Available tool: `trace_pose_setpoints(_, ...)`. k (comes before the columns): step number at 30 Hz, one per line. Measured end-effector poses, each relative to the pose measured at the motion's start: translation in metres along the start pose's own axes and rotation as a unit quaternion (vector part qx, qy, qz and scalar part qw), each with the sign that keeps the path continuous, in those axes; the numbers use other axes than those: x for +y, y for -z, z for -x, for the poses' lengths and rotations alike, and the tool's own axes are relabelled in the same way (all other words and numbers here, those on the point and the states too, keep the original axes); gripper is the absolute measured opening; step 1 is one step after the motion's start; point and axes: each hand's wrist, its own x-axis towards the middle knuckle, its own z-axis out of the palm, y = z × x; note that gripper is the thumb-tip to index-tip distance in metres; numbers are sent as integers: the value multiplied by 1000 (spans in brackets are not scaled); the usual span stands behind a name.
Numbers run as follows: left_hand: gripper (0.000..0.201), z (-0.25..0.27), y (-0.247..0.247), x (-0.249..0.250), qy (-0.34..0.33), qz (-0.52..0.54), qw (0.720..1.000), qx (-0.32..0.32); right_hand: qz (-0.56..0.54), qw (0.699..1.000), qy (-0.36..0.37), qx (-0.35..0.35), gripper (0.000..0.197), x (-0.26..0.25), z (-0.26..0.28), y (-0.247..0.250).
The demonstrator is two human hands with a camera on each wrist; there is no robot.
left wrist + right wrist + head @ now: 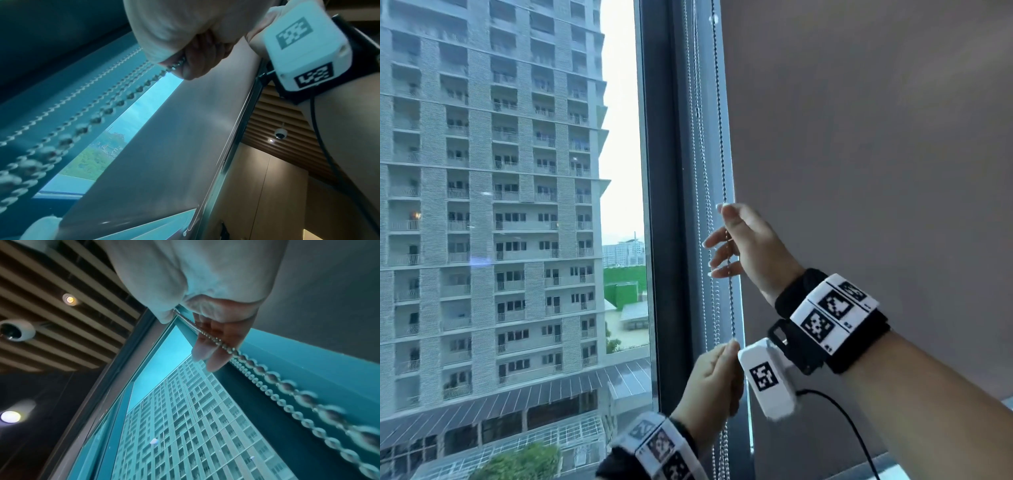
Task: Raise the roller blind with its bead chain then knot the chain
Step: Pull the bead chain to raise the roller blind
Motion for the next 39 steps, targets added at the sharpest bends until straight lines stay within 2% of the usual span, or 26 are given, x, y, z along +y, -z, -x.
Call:
trace_pose_setpoints(3, 35, 1, 4, -7, -1, -31, 999, -35, -23, 1000, -5, 21, 28, 4, -1, -2)
trace_pose_setpoints(4, 40, -1, 6, -7, 0, -43, 998, -50, -8, 999, 5, 40, 32, 7, -1, -3)
trace_pose_setpoints(7, 69, -8, 10, 1, 17, -76, 992, -95, 70, 993, 56, 79, 42, 11, -2, -6)
trace_pose_setpoints(9, 82, -16, 12, 14, 21, -44, 993, -104, 70, 992, 63, 81, 42, 12, -3, -5)
trace_pose_setpoints(11, 80, -26, 15, 38, 7, 16, 994, -105, 64, 992, 69, 82, 42, 14, -3, -4)
trace_pose_setpoints(13, 85, -43, 17, 64, -25, 34, 994, -97, 79, 991, 79, 78, 41, 19, 1, -5)
trace_pose_setpoints(16, 77, -61, 14, 106, -75, 38, 994, -76, 72, 993, 82, 51, 39, 27, 14, -10)
trace_pose_setpoints(20, 53, -78, 3, 157, -93, 41, 994, -32, 94, 993, 56, 32, 36, 55, 40, -22)
trace_pose_setpoints(25, 31, -86, -4, 175, -110, 83, 990, 21, 112, 994, 8, -7, 35, 101, 80, -26)
trace_pose_setpoints(30, 42, -86, -3, 164, -131, 66, 989, 26, 121, 991, -7, -48, 32, 100, 89, -20)
trace_pose_setpoints(33, 43, -83, -1, 160, -128, 69, 989, 19, 95, 994, -18, -58, 62, 96, 86, -14)
trace_pose_setpoints(35, 43, -79, 1, 152, -128, 73, 989, 15, 73, 996, -32, -40, 79, 92, 80, -7)
trace_pose_setpoints(36, 43, -77, 1, 147, -127, 74, 989, 14, 59, 997, -34, -22, 80, 87, 76, -4)
trace_pose_setpoints(39, 44, -67, 0, 130, -121, 75, 990, 11, 20, 999, -32, 30, 51, 73, 58, 2)
